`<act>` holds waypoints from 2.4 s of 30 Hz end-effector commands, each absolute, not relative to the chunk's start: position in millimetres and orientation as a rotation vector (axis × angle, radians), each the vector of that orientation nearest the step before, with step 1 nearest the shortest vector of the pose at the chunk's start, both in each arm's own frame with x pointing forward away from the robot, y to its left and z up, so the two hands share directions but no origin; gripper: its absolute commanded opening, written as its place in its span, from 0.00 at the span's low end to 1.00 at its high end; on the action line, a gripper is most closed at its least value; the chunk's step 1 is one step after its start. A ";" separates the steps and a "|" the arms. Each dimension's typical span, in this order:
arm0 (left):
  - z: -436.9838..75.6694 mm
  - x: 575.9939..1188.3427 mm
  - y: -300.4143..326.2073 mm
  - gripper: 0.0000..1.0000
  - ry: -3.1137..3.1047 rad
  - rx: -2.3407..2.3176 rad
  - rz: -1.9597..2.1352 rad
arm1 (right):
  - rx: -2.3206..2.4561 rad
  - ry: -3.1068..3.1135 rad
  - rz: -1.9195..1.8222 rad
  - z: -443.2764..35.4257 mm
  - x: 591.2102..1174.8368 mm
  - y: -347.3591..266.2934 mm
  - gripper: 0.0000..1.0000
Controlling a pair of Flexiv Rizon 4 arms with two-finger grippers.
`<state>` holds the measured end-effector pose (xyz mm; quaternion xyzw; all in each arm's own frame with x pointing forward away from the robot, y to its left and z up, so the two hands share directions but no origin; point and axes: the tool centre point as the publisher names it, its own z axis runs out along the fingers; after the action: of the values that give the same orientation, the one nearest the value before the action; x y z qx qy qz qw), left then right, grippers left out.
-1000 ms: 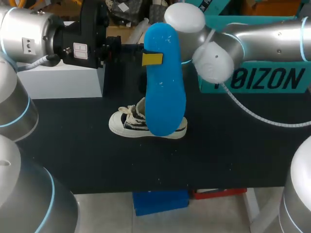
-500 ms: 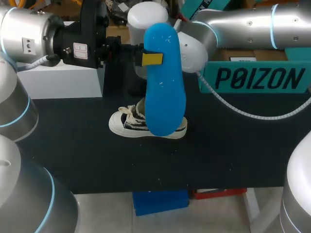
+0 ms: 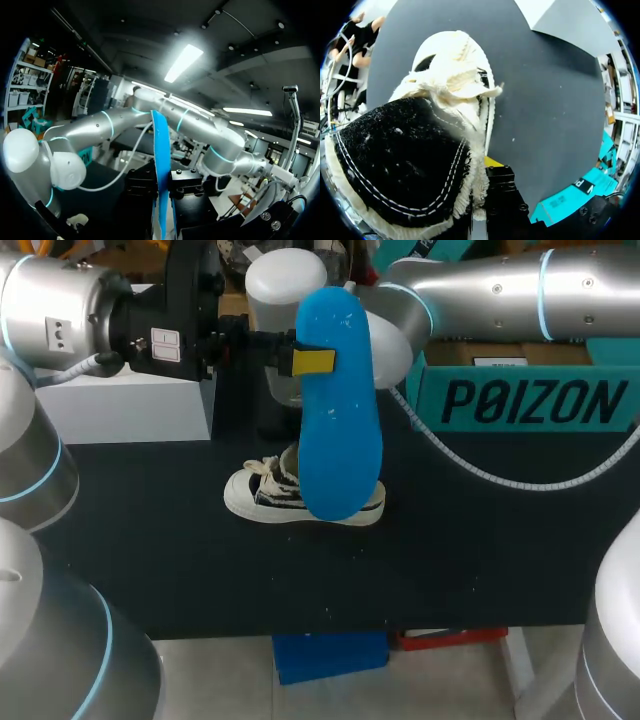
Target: Take the shoe out of the shoebox, open the shoe tongue, remove and reinsert the insole, then place the shoe into the shoebox
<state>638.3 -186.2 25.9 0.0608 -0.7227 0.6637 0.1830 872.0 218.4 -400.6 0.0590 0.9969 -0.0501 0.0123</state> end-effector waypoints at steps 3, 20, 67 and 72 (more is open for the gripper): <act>25.1 637.8 -186.5 0.00 -2.041 0.173 1.871 | 0.185 3.106 -0.158 -400.4 871.8 218.4 0.00; 25.1 637.8 -186.5 0.00 -2.041 0.173 1.871 | 0.841 3.021 -0.212 -335.0 875.1 200.6 0.00; 25.1 637.8 -186.5 0.00 -2.041 0.173 1.871 | 2.374 2.180 -0.007 -367.0 870.7 191.7 0.00; 25.1 637.8 -186.5 0.00 -2.041 0.173 1.871 | 2.319 2.237 0.026 -374.5 869.1 193.6 0.00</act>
<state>638.3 -186.2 25.9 0.0608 -0.7227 0.6637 0.1830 870.3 194.3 -370.5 0.7200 0.6929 0.0024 -0.0395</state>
